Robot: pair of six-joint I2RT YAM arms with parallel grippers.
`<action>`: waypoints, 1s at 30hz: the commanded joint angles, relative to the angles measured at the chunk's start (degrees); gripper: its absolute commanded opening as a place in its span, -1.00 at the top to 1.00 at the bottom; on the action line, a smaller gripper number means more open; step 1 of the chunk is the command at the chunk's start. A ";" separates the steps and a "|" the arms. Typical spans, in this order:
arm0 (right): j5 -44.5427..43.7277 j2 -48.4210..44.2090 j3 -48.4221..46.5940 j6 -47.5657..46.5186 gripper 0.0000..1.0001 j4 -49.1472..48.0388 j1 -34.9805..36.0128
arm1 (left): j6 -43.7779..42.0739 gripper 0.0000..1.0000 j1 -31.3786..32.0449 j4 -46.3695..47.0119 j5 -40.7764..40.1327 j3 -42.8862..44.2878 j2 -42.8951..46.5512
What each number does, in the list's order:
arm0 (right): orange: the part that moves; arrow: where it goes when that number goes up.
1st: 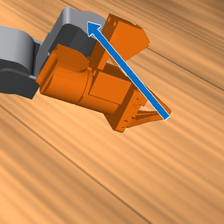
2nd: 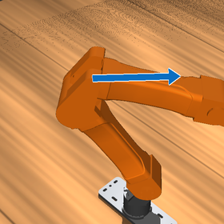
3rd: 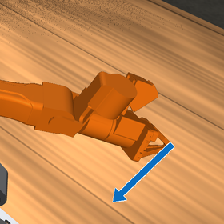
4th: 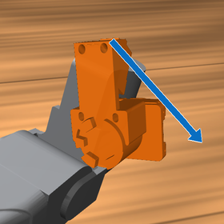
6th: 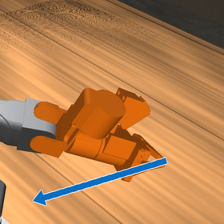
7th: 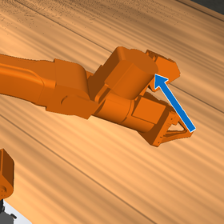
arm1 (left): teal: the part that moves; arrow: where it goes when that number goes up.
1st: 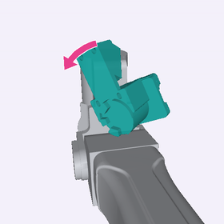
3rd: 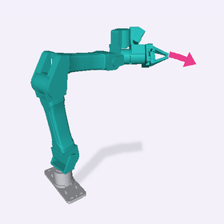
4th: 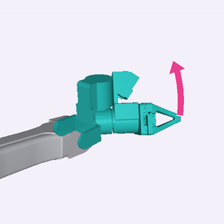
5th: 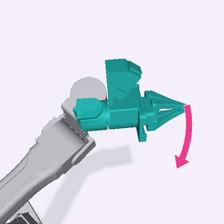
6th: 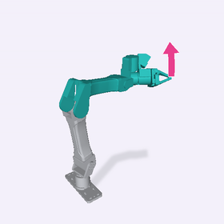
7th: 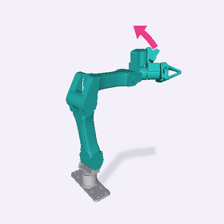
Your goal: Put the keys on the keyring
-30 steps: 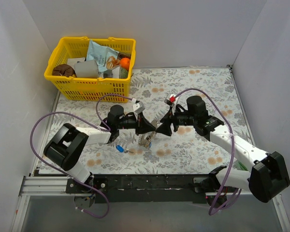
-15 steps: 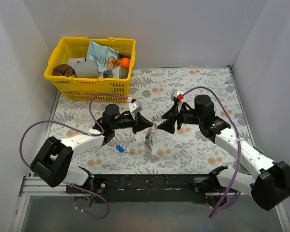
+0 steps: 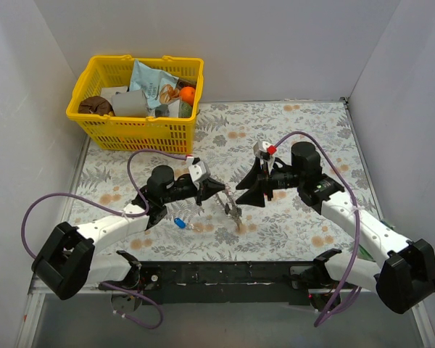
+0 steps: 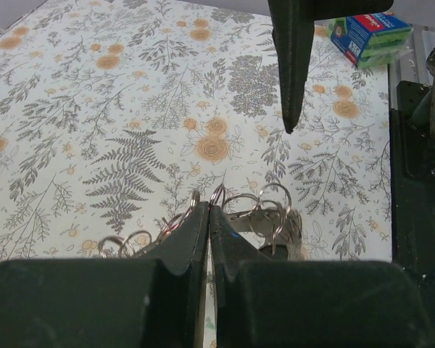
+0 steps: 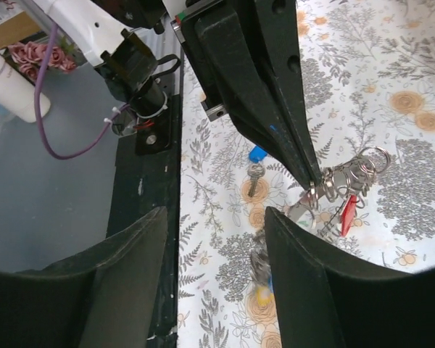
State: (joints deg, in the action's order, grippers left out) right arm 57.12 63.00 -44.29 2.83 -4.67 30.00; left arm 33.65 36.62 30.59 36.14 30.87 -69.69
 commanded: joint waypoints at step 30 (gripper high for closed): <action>-0.27 9.94 0.70 0.07 0.24 -7.81 -2.92 | -4.99 1.00 1.00 7.21 -1.51 -2.13 -1.67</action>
State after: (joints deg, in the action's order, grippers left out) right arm 56.66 72.07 -44.18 2.42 -7.46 28.75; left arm 29.69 37.26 35.03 33.89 28.42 -71.09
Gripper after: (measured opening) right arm 0.386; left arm 0.013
